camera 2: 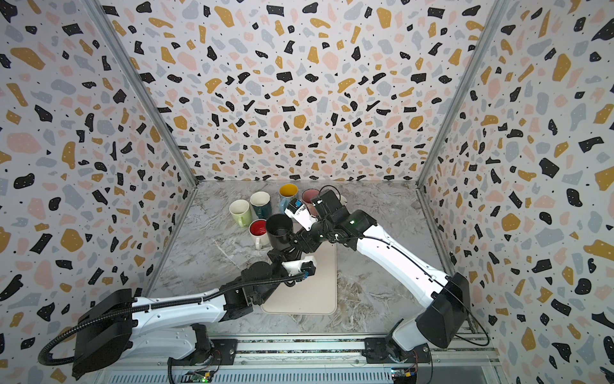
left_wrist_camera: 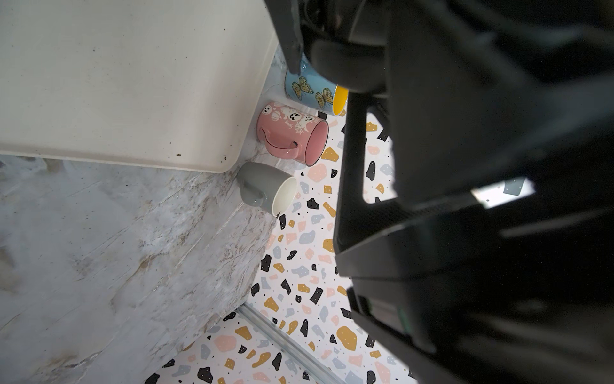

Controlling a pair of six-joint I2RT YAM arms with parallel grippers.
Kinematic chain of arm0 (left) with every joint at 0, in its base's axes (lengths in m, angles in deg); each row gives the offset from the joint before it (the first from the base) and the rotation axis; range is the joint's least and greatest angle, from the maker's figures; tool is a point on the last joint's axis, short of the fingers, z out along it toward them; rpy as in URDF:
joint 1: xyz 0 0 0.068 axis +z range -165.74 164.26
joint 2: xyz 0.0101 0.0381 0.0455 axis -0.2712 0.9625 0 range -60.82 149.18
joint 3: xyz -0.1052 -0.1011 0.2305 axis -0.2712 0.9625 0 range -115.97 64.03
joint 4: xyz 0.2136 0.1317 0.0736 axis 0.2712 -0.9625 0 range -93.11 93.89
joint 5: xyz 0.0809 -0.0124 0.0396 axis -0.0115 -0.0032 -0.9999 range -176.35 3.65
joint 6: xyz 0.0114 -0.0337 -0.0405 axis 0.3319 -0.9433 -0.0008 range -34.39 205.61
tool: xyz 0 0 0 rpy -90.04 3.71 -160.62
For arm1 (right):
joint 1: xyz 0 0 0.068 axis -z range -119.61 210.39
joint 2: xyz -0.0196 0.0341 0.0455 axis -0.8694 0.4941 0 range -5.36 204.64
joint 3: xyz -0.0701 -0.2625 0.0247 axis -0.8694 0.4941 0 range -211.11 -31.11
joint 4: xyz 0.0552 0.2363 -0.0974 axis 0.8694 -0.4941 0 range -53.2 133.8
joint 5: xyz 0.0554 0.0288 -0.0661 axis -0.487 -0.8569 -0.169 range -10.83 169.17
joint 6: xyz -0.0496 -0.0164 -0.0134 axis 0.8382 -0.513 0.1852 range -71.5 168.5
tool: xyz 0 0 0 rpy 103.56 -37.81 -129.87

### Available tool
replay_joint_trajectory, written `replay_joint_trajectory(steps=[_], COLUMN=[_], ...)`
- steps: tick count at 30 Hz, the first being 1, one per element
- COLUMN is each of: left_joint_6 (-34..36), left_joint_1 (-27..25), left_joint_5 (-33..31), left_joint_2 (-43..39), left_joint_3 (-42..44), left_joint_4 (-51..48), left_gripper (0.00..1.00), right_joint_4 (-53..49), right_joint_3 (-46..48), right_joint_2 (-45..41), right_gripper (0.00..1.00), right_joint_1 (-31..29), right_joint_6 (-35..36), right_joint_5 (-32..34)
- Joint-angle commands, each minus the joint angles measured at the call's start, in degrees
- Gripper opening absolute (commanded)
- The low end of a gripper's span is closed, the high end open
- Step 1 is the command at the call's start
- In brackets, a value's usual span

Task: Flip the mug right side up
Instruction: 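Close the right gripper on the black mug while the left gripper holds it, then open the left gripper and pull back while the right gripper carries the black mug away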

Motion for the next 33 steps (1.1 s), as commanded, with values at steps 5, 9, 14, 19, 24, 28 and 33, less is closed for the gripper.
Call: replay_joint_trajectory(steps=[5, 9, 14, 19, 24, 28, 33], left_joint_6=[1.9, 1.9, 1.8, 1.2, 0.4, -0.4, -1.5], left_joint_1=[-0.8, -1.0, -1.2, -1.2, -1.2, -1.2, -1.2], left_joint_5=[-1.4, -1.6, -2.7, -4.3, -5.5, -6.5, -7.1], left_joint_2=[-0.6, -0.3, -0.3, -0.2, 0.0, 0.3, -0.1], left_joint_3=[-0.9, -1.1, -1.5, -2.1, -2.5, -2.9, -3.5], left_joint_4=[5.8, 5.0, 4.8, 4.9, 4.7, 4.3, 3.1], left_gripper=[0.00, 0.00, 0.00, 0.00, 0.11, 0.18, 0.29], right_joint_4=[0.7, 0.7, 0.8, 1.8, 3.0, 4.8, 7.1], right_joint_3=[-1.5, -1.3, -0.3, 0.6, 1.3, 2.2, 3.2], right_joint_2=[-0.3, -0.2, -0.2, -0.7, -1.3, -2.1, -3.4], right_gripper=[0.42, 0.22, 0.00, 0.00, 0.00, 0.00, 0.00], right_joint_1=[0.8, 0.9, 1.0, 1.0, 1.0, 1.0, 1.4], right_joint_6=[-1.0, -1.5, -1.9, -2.3, -2.7, -3.4, -4.2], right_joint_5=[-0.1, -0.2, -0.1, -0.3, -0.2, 0.4, 1.2])
